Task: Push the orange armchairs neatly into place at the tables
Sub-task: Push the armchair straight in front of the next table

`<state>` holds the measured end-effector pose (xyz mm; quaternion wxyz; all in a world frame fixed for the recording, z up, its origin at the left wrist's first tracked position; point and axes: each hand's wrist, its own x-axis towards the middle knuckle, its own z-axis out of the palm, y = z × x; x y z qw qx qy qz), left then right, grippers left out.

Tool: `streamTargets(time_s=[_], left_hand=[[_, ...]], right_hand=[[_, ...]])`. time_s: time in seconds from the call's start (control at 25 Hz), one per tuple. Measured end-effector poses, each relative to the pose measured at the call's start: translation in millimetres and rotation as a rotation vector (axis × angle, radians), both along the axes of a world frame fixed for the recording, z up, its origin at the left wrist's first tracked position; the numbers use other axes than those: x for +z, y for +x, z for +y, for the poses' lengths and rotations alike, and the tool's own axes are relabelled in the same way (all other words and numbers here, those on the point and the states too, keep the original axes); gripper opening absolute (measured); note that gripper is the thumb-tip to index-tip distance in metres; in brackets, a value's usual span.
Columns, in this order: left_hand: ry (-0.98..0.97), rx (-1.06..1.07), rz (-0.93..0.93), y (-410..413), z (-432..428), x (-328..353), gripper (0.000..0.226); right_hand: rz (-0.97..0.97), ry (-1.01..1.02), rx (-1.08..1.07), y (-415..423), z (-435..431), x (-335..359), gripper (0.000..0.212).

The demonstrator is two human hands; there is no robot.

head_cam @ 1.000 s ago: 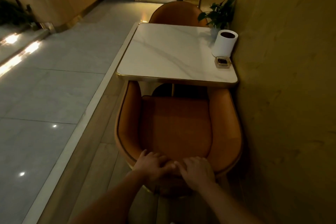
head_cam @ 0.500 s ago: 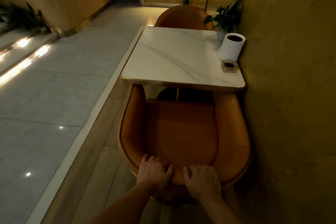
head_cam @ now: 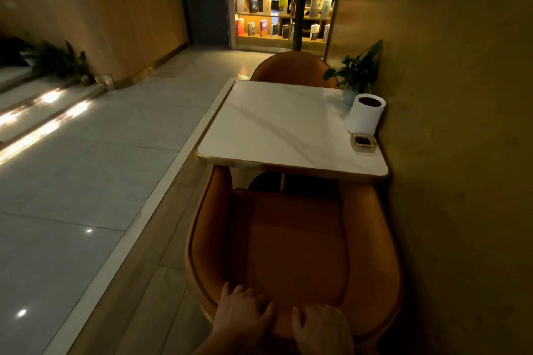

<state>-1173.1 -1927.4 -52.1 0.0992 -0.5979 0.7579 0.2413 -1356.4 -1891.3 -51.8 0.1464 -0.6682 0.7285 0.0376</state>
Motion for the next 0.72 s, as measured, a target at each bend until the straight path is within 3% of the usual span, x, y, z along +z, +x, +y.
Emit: streamTargets(time_s=[0.16,0.28,0.52,0.72], left_hand=[[0.036,0.000,0.003,0.2,-2.2,3.8,0.058],[0.030,0.003,0.015,-0.6,-2.9,1.2,0.059],[0.159,0.087,0.058,1.0,-15.9,1.4,0.056],[0.143,0.097,0.065,1.0,-14.7,3.5,0.049]], right_hand=[[-0.002,0.025,-0.022,3.9,-1.4,4.9,0.050],[0.007,-0.133,-0.038,3.8,-0.2,3.9,0.039],[-0.141,0.173,-0.123,-0.2,-14.5,22.0,0.041],[-0.094,0.159,-0.121,4.5,-17.3,12.0,0.039]])
